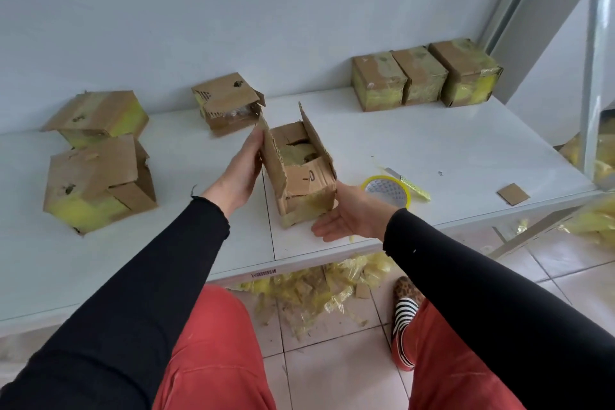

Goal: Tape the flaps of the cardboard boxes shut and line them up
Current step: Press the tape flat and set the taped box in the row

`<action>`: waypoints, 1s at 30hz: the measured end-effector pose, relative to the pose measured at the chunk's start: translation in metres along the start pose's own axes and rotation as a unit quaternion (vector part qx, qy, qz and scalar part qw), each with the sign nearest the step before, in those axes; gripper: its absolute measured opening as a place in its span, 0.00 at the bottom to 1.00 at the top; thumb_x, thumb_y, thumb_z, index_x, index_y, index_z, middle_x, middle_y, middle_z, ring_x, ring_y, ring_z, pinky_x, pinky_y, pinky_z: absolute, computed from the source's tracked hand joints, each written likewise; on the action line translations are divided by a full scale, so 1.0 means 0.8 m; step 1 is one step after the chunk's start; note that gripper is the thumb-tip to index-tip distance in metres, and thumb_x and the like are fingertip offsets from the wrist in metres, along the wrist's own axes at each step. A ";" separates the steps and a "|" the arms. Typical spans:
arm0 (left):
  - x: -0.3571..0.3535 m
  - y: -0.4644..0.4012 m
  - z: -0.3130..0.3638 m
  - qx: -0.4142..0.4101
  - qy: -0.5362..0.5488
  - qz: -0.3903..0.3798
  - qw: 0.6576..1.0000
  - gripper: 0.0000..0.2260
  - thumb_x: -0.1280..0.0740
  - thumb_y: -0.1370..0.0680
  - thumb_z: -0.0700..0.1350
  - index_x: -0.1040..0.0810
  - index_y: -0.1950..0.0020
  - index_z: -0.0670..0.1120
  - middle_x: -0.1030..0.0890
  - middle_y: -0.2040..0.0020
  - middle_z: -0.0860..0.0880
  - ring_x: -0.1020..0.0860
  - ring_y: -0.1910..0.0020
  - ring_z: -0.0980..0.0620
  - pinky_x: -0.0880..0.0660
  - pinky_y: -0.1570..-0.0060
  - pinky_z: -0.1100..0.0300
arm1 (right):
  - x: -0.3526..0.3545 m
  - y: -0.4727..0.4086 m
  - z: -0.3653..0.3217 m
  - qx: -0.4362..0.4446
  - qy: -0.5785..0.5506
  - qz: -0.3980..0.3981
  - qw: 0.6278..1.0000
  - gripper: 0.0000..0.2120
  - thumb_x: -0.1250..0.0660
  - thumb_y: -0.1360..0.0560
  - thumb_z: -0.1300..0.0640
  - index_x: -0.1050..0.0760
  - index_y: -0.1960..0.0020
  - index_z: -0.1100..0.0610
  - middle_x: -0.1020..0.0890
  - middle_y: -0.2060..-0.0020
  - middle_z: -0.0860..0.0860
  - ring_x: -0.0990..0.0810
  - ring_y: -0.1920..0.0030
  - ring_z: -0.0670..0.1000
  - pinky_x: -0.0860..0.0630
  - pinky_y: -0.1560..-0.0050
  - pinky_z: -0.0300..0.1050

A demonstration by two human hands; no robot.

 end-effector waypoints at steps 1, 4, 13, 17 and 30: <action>-0.005 0.004 -0.002 -0.002 -0.002 0.006 1.000 0.28 0.43 0.19 0.71 0.29 0.23 0.60 0.25 0.27 0.61 0.32 0.26 0.62 0.43 0.20 0.50 | 0.004 0.004 0.000 0.009 0.021 0.009 1.000 0.37 0.54 0.17 0.33 0.34 0.26 0.62 0.15 0.61 0.66 0.13 0.64 0.60 0.17 0.67 0.49; -0.014 0.030 -0.006 -0.012 0.041 0.053 0.998 0.39 0.40 0.28 0.79 0.36 0.20 0.64 0.33 0.22 0.63 0.37 0.22 0.63 0.47 0.19 0.48 | 0.024 0.023 -0.015 0.119 0.084 0.072 0.987 0.33 0.53 0.19 0.29 0.30 0.35 0.55 0.16 0.68 0.57 0.18 0.71 0.51 0.20 0.70 0.43; -0.083 0.127 -0.034 -0.118 0.000 0.102 0.988 0.46 0.26 0.25 0.63 0.57 0.19 0.68 0.38 0.19 0.58 0.33 0.25 0.66 0.35 0.27 0.63 | -0.007 0.060 -0.052 0.401 0.139 0.075 0.902 0.41 0.31 0.22 0.40 0.51 0.17 0.40 0.42 0.20 0.38 0.39 0.24 0.36 0.33 0.32 0.34; -0.083 0.116 -0.032 -0.148 0.020 0.170 0.974 0.34 0.31 0.18 0.51 0.46 0.17 0.58 0.24 0.31 0.67 0.25 0.31 0.65 0.28 0.37 0.70 | -0.029 0.051 -0.051 0.424 0.104 0.093 0.895 0.34 0.36 0.16 0.55 0.50 0.16 0.51 0.36 0.20 0.49 0.38 0.21 0.46 0.39 0.20 0.53; -0.069 0.101 -0.034 -0.138 0.019 0.192 0.971 0.28 0.36 0.15 0.50 0.43 0.17 0.61 0.26 0.28 0.66 0.27 0.30 0.67 0.30 0.31 0.67 | -0.039 0.052 -0.053 0.442 0.083 0.156 0.879 0.31 0.38 0.16 0.63 0.48 0.17 0.55 0.33 0.24 0.44 0.34 0.25 0.40 0.37 0.22 0.43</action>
Point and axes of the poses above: each hand's wrist, its own y-axis away from the middle knuckle, its own x-axis out of the back of the hand, z = x × y, the point moved 6 cm from there along -y, towards the middle knuckle
